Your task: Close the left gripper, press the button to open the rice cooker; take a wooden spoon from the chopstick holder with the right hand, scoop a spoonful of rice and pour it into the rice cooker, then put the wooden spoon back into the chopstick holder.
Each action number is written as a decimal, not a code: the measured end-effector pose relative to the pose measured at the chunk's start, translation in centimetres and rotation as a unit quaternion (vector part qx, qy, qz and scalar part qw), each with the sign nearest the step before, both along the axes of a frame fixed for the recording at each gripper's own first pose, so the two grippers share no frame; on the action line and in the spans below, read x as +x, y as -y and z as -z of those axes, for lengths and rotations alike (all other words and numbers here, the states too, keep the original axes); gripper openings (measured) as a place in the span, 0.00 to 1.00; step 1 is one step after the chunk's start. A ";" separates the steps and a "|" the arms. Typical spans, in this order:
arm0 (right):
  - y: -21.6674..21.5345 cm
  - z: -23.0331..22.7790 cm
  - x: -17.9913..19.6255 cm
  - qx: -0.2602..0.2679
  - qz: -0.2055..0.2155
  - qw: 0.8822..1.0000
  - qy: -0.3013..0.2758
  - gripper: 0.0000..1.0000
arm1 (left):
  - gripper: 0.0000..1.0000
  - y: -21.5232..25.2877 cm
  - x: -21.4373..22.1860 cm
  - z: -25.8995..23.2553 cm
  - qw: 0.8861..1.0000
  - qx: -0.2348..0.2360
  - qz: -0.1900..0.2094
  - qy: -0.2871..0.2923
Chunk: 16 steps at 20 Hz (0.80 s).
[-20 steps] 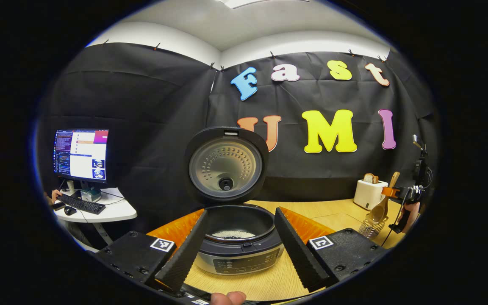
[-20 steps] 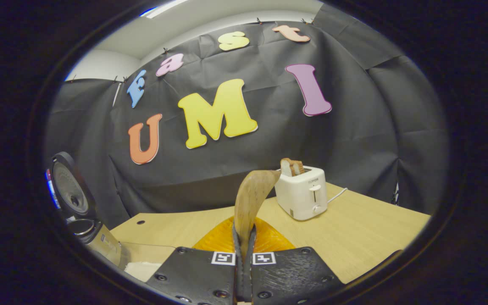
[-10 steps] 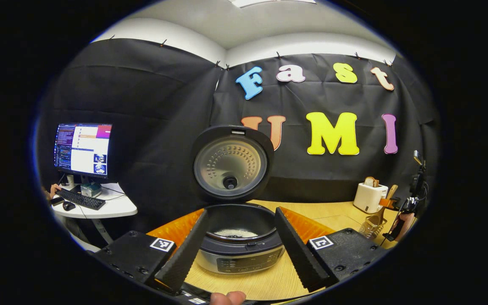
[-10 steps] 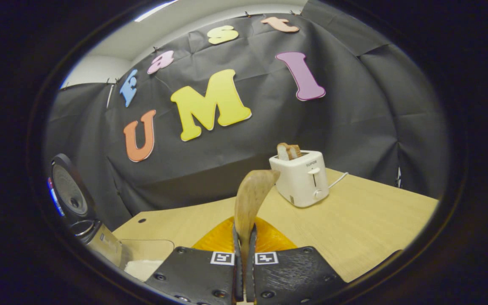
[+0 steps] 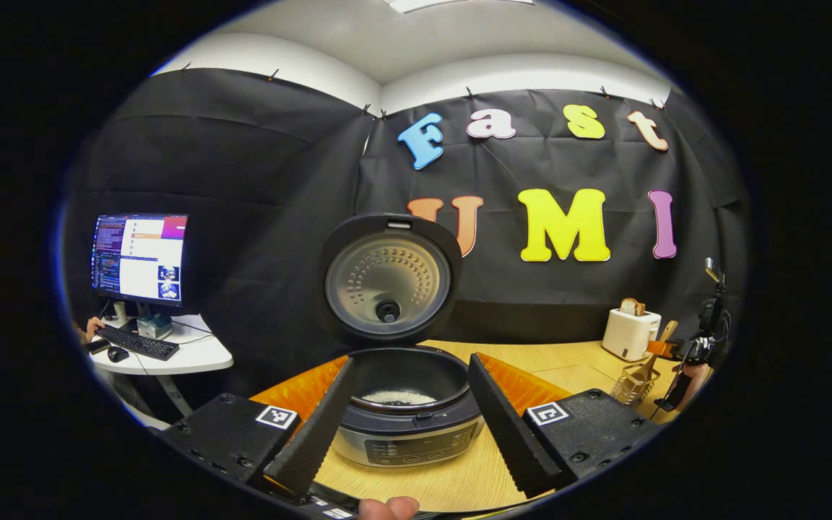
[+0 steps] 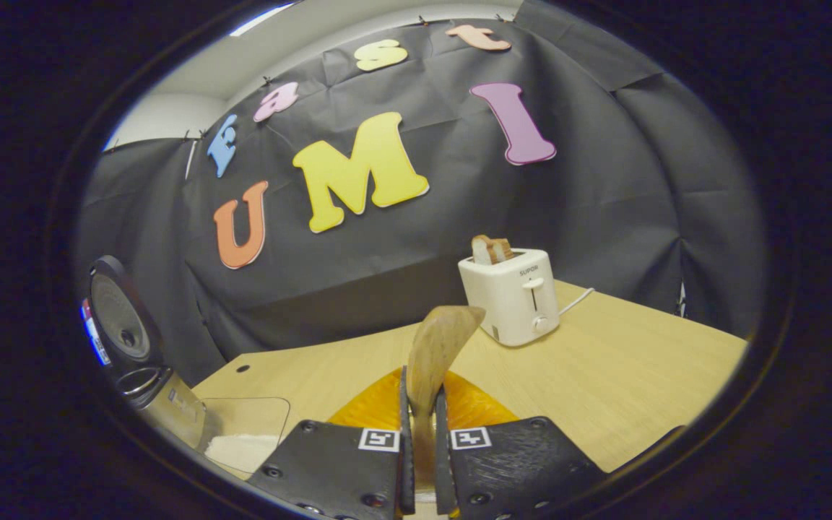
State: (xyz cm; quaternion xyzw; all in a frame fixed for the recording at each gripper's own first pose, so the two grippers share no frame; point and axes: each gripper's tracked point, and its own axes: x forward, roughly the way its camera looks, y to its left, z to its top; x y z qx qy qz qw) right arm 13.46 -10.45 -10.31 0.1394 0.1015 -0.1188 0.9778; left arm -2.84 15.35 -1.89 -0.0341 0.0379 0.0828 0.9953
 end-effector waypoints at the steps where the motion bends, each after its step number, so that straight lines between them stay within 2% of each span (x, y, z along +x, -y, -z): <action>1: -0.1 -0.4 -0.3 -0.006 -0.006 1.000 0.002 0.06 | 0.99 0.0 -0.1 -0.2 1.000 0.002 -0.002 0.002; 2: -0.2 -0.5 -0.4 -0.016 -0.010 1.000 0.002 0.21 | 0.99 0.0 -0.2 -0.4 1.000 0.003 -0.002 0.006; 3: -0.2 -0.4 -0.5 -0.027 -0.012 1.000 -0.002 0.31 | 0.99 0.1 -0.3 -0.6 1.000 0.002 -0.001 0.010; 4: -0.1 -0.4 -0.8 -0.038 -0.010 0.999 -0.003 0.47 | 0.99 0.3 -0.2 -0.8 1.000 0.000 0.001 0.012; 5: 0.1 -0.4 -1.0 -0.047 -0.006 0.999 -0.006 0.58 | 0.99 0.5 -0.2 -0.8 1.000 -0.001 0.003 0.013; 6: 0.2 -0.2 -1.2 -0.052 -0.005 0.999 -0.008 0.76 | 0.99 0.5 -0.2 -0.8 1.000 -0.001 0.003 0.012; 9: 0.5 0.6 -1.8 -0.050 -0.005 0.999 -0.020 1.00 | 0.99 0.8 -0.5 -1.2 1.000 0.005 0.004 0.014; 10: 0.5 0.9 -2.1 -0.046 -0.006 0.999 -0.024 0.94 | 0.99 0.9 -0.6 -1.4 1.000 0.006 0.005 0.016; 16: 1.8 1.6 -5.5 -0.034 0.001 0.999 -0.034 0.94 | 0.99 1.8 -1.0 -2.3 1.000 0.010 0.008 0.026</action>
